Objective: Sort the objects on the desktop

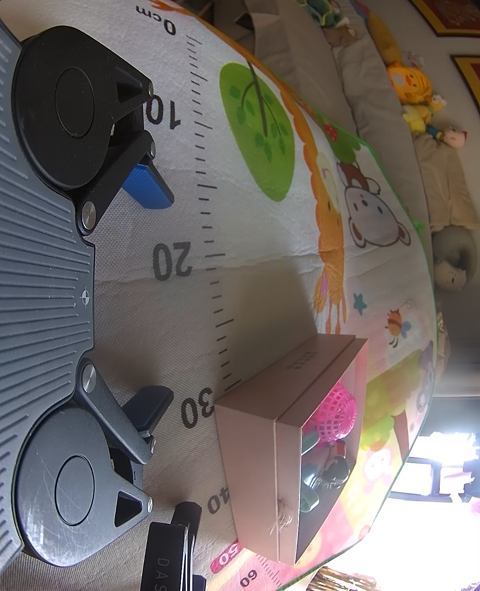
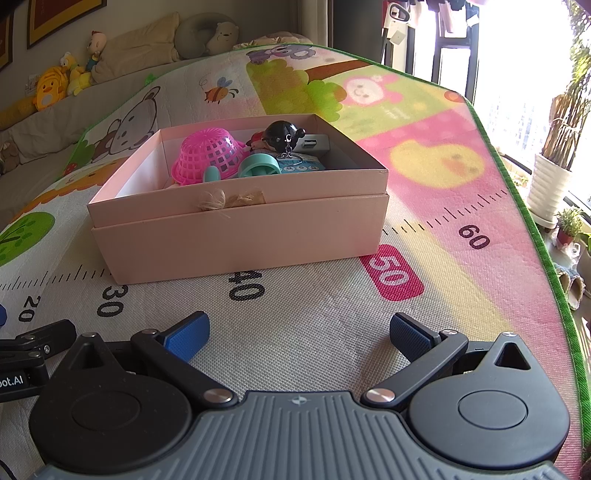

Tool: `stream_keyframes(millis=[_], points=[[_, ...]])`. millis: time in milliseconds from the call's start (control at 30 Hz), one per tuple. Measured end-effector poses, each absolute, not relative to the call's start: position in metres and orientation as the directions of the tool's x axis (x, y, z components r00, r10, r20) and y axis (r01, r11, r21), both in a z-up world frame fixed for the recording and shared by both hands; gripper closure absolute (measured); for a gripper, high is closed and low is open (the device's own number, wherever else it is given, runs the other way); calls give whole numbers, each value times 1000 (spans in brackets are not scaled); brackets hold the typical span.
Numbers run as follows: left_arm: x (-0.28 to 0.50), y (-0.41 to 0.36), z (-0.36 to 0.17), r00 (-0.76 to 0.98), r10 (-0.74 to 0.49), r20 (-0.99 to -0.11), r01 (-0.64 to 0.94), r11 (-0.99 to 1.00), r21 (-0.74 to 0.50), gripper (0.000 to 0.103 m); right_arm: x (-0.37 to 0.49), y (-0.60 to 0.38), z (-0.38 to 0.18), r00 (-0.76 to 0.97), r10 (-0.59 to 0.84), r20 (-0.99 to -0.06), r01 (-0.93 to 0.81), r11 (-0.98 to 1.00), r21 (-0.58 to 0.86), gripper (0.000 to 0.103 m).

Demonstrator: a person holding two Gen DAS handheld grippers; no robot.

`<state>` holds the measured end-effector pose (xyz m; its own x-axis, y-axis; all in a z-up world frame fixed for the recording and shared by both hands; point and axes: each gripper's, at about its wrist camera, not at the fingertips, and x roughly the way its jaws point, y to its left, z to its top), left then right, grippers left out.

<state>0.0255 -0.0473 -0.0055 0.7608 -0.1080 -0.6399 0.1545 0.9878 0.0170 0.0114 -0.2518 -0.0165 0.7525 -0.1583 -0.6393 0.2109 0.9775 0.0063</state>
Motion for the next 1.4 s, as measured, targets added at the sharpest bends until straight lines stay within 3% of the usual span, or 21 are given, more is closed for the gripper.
stream_keyframes(millis=[1400], points=[[29, -43, -3, 726, -132, -675, 186, 983, 8, 0, 11, -252, -17, 753, -158, -639, 211, 977, 6, 0]])
